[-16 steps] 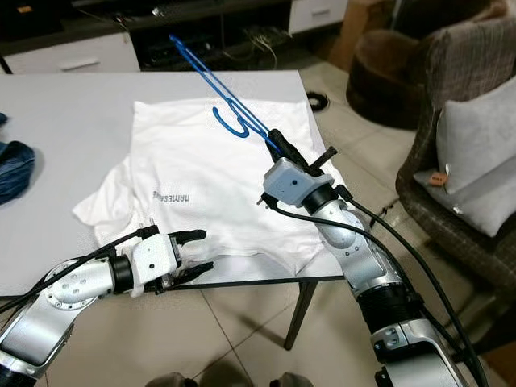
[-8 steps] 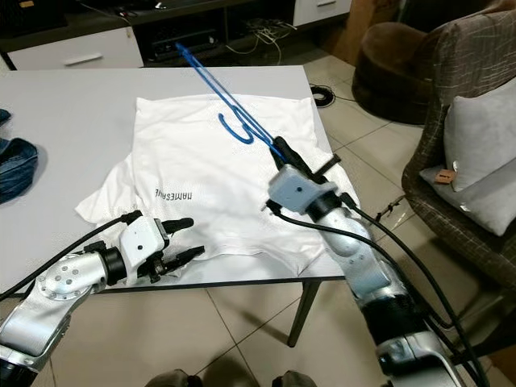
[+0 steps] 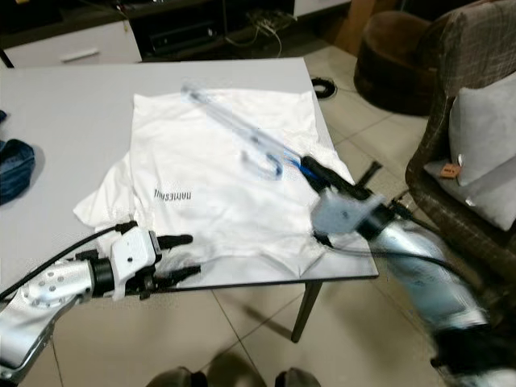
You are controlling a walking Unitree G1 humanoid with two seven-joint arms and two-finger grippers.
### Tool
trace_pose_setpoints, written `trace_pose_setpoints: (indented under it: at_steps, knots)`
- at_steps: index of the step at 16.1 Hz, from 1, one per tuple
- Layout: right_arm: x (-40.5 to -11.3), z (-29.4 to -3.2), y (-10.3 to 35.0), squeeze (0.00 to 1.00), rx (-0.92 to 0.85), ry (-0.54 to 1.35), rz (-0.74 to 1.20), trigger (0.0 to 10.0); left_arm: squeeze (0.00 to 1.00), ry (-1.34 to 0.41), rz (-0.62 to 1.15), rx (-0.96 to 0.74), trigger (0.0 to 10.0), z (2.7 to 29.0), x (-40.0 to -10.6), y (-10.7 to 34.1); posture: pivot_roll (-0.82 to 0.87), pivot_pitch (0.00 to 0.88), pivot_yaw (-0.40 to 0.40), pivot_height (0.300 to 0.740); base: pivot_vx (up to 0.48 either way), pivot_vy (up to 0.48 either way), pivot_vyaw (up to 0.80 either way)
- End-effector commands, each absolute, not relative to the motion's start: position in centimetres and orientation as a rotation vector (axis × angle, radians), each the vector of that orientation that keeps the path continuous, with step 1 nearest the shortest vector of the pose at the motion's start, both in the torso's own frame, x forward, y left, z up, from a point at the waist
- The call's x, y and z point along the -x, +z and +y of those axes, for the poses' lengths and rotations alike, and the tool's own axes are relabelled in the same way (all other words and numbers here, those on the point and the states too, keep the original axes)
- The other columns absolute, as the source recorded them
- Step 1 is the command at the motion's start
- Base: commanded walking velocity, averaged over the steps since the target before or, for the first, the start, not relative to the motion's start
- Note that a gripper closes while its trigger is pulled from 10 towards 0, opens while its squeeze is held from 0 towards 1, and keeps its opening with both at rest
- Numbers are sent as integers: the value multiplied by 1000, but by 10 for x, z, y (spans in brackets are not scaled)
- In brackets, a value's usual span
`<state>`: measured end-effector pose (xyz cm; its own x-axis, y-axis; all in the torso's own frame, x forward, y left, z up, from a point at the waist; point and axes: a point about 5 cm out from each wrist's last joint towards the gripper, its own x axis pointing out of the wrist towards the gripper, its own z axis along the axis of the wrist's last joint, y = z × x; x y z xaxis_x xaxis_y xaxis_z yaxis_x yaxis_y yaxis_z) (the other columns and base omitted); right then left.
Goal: Hang hanger
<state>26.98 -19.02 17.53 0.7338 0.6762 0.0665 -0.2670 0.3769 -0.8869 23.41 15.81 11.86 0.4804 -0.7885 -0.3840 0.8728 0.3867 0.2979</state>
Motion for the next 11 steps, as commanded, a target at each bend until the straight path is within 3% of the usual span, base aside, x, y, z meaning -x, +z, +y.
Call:
trace_pose_setpoints:
  at_steps: [1,4,11]
  knots:
    - [-258,-194,182,0,1101,704,-496,10000,0,-1109,213,-506,10000,158,-230,122,-53,90,62,740,0,0,0]
    - [-236,-216,199,0,1128,762,-474,10000,0,-1142,244,-551,10000,164,-227,124,-87,95,76,740,0,0,0]
    - [-210,-225,191,0,1149,899,-383,10000,0,-1153,318,-603,10000,170,-231,115,-116,92,77,740,0,0,0]
